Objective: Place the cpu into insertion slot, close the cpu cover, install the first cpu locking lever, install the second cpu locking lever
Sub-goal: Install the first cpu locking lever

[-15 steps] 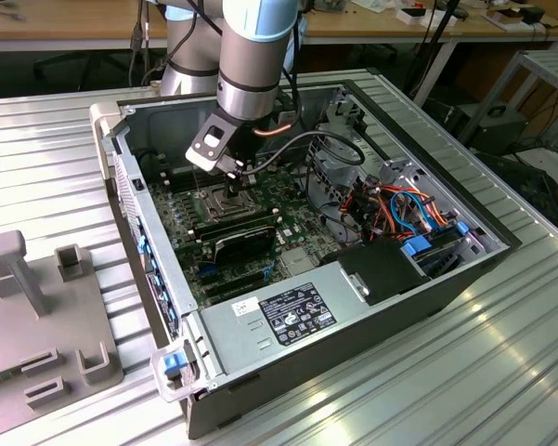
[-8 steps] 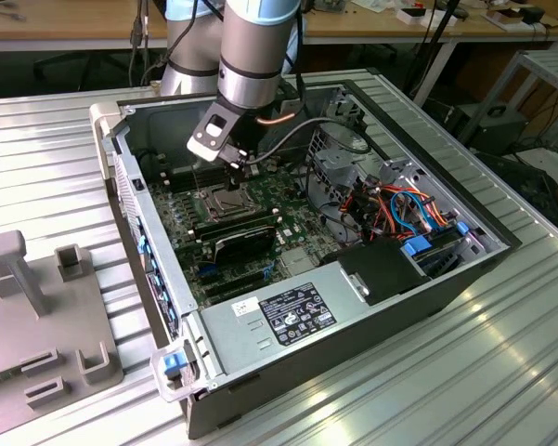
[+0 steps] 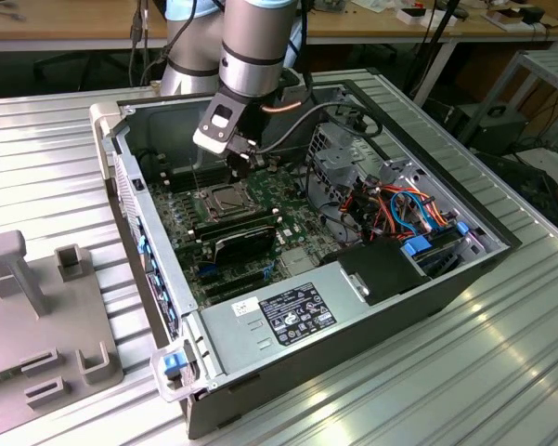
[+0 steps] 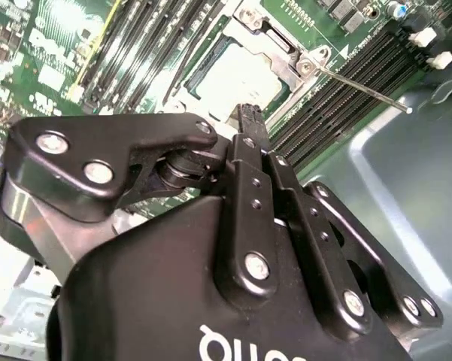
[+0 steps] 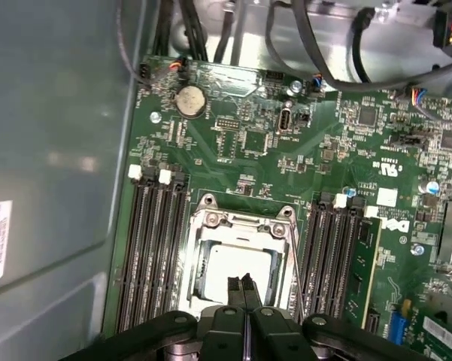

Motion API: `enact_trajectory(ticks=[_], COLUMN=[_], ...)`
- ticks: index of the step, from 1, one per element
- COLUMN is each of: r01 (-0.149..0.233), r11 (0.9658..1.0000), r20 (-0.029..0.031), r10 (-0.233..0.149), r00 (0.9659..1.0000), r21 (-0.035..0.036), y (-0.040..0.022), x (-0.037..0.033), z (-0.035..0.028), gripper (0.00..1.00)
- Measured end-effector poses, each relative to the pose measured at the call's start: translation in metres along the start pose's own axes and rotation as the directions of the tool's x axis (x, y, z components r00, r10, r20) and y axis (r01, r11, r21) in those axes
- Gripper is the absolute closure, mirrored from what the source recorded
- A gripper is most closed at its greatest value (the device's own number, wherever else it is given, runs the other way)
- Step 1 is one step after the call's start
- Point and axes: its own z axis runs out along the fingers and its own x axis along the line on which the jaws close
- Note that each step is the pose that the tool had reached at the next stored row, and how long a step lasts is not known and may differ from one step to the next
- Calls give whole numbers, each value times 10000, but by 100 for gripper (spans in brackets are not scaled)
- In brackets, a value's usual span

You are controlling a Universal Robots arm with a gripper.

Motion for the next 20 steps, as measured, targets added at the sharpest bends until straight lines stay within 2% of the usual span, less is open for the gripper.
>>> enact_trajectory(ticks=[2,5,7,12,14,17,19,20], r01=[622,1140,1240,1250,1356,1969,2395,2684], r11=[9981,9935,9923,9921,9908,9804,9709,9633], r20=[-16,-26,-34,-34,-37,-52,-66,-76], r10=[-622,-1140,-1240,-1250,-1356,-1969,-2394,-2684], r00=[9981,9935,9923,9921,9908,9804,9709,9633], r21=[17,36,38,38,42,61,73,82], y=[0,0,0,0,0,0,0,0], x=[0,0,0,0,0,0,0,0], z=[-5,-8,-8,-8,-8,-9,-8,-9], gripper=[89,89,89,89,89,89,89,89])
